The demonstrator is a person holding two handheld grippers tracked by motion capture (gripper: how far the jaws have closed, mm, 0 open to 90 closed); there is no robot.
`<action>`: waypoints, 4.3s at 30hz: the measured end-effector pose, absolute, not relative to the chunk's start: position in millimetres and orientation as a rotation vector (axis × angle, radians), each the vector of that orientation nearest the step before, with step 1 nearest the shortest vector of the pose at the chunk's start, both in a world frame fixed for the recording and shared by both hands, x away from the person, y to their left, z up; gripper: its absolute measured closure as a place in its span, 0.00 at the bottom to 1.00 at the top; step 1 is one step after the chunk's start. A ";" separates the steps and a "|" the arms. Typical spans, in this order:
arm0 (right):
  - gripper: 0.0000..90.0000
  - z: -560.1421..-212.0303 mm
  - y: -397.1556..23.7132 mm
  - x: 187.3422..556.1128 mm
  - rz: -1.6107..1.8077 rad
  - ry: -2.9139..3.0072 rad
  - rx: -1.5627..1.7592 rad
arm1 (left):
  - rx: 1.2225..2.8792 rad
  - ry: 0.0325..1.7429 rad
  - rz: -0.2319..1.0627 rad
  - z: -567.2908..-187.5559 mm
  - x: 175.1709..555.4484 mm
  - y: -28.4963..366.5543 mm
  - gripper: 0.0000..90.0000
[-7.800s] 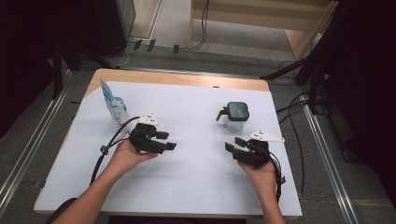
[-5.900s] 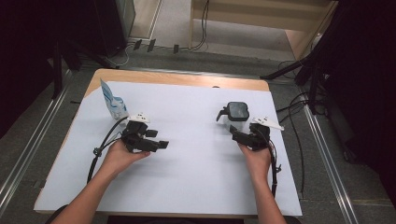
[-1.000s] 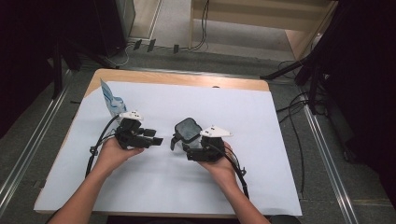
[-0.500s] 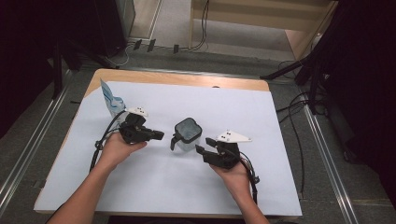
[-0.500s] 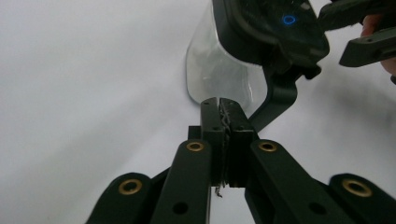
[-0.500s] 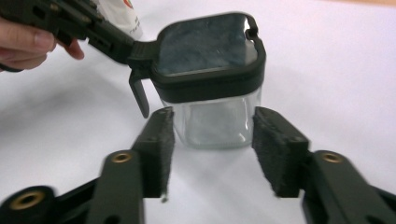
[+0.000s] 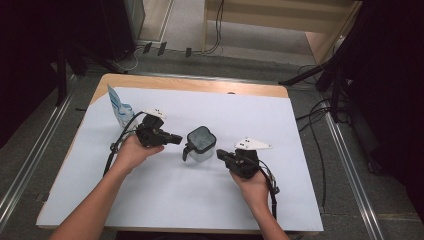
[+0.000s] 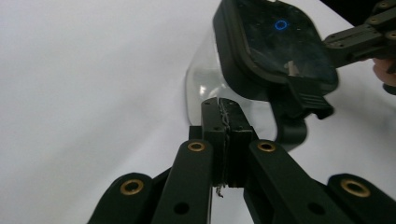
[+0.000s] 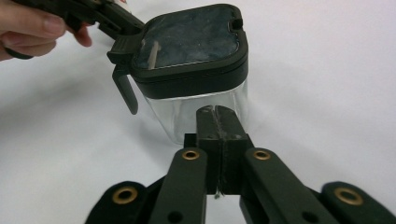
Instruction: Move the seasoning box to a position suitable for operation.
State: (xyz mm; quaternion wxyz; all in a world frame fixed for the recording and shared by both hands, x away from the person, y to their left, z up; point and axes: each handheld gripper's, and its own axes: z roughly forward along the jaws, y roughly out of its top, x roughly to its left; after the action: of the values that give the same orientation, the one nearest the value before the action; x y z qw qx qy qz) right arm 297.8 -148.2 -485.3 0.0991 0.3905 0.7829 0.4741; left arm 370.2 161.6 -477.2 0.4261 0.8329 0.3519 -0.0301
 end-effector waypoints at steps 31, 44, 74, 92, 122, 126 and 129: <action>1.00 -498.2 -137.4 317.2 1.396 2.335 1.206 | 2.115 0.824 -0.086 -488.6 376.5 147.6 1.00; 1.00 -496.9 -138.9 327.0 1.393 2.347 1.227 | 2.119 0.791 -0.110 -489.4 361.0 140.3 1.00; 1.00 -497.8 -133.6 341.9 1.355 2.339 1.230 | 2.129 0.768 -0.115 -490.7 334.0 101.8 1.00; 1.00 -489.4 -138.9 335.9 1.373 2.338 1.210 | 2.181 0.728 -0.112 -480.5 329.2 113.2 1.00; 1.00 -492.1 -111.7 273.2 1.395 2.458 1.103 | 2.057 0.846 -0.053 -486.5 378.4 160.3 1.00; 1.00 -497.4 -102.1 277.2 1.396 2.470 1.093 | 2.055 0.852 -0.045 -485.3 377.2 161.7 1.00; 1.00 -500.5 -99.4 281.2 1.391 2.472 1.087 | 2.057 0.858 -0.044 -484.6 376.3 162.4 1.00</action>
State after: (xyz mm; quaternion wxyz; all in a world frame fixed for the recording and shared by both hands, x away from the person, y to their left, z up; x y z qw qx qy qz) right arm 281.2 -99.4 -500.5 0.0519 0.3572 0.8128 0.4572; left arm 376.3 162.4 -484.6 0.4405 0.8284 0.3456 -0.0176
